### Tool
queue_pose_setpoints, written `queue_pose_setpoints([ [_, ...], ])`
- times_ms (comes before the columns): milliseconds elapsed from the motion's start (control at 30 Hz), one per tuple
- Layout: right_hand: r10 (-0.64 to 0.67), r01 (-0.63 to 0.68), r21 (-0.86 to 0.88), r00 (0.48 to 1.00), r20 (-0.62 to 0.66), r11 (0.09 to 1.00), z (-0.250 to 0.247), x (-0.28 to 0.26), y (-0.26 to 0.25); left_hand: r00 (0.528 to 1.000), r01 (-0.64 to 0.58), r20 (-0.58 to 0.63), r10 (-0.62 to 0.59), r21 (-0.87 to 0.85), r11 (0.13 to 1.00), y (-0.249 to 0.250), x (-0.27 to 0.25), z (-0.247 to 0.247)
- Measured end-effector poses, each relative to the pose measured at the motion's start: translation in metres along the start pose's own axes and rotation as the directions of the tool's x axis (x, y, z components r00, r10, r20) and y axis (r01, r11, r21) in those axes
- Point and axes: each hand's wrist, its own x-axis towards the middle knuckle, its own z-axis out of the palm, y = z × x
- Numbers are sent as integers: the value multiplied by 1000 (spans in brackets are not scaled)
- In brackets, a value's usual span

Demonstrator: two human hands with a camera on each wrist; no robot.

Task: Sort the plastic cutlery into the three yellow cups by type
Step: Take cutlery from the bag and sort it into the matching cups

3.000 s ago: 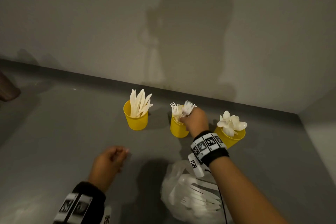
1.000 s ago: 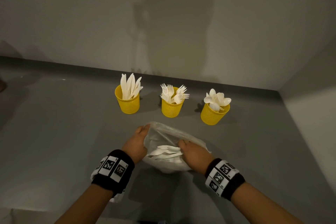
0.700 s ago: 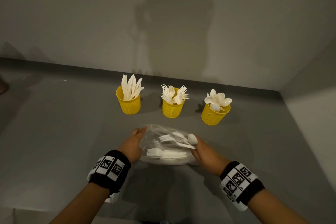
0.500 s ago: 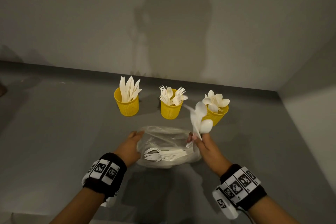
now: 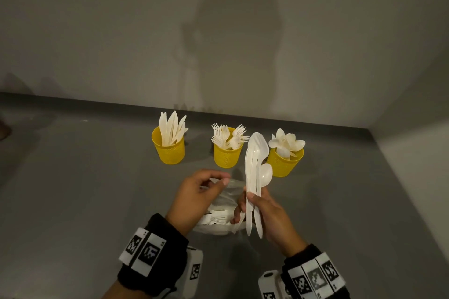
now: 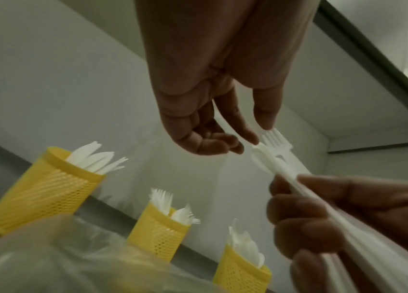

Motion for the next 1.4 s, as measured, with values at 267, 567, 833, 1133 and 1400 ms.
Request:
queue_pose_setpoints([
  [267, -253, 156, -512, 960, -124, 845, 16, 8, 11, 998, 49, -47, -52, -80, 996, 15, 0, 35],
  [567, -333, 164, -684, 935, -122, 711, 9, 9, 9, 987, 54, -134, -91, -258, 965, 20, 12, 37],
  [833, -54, -53, -328, 949, -311, 943, -16, 18, -4, 942, -50, -335, -29, -224, 973, 28, 81, 1],
  [1133, 31, -31, 7, 969, -244, 1000, -41, 30, -18, 986, 73, -162, 40, 635, 769, 0, 160, 24],
  [1400, 20, -51, -98, 958, -287, 994, -45, 39, -23, 983, 79, -184, 25, 539, 839, -3, 142, 28],
])
